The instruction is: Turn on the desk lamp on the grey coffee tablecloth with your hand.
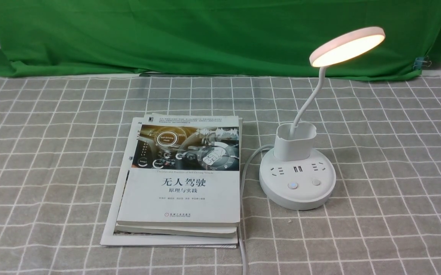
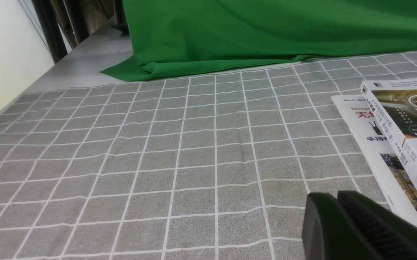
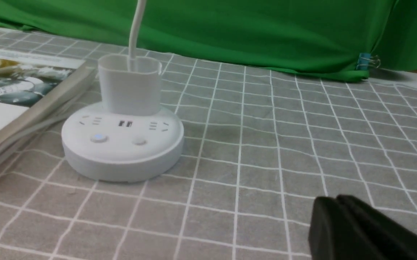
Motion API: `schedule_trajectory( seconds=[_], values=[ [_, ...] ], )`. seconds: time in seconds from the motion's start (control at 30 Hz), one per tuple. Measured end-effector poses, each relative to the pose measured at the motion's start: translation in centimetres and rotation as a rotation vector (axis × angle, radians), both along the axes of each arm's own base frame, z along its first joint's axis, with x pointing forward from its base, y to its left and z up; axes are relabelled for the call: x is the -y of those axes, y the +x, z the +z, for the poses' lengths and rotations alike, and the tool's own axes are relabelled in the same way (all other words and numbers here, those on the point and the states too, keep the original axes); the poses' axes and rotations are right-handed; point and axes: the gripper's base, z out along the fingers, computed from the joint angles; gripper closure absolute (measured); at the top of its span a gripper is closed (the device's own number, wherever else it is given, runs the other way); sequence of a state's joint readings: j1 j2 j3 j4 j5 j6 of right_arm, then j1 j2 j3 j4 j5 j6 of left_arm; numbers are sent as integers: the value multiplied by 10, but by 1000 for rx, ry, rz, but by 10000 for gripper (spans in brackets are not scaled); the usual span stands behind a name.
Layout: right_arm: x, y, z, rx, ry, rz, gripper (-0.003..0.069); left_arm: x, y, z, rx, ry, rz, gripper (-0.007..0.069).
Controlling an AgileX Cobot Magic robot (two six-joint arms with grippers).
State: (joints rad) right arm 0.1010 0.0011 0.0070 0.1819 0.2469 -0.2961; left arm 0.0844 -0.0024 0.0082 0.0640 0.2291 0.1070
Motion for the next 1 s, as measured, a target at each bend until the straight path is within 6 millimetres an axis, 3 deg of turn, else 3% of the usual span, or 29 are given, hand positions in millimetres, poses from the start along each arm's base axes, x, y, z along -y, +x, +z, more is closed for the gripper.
schedule_trajectory(
  seconds=[1.0],
  values=[
    [0,0,0,-4,13,-2,574,0,0,0,0,1,0,606]
  ],
)
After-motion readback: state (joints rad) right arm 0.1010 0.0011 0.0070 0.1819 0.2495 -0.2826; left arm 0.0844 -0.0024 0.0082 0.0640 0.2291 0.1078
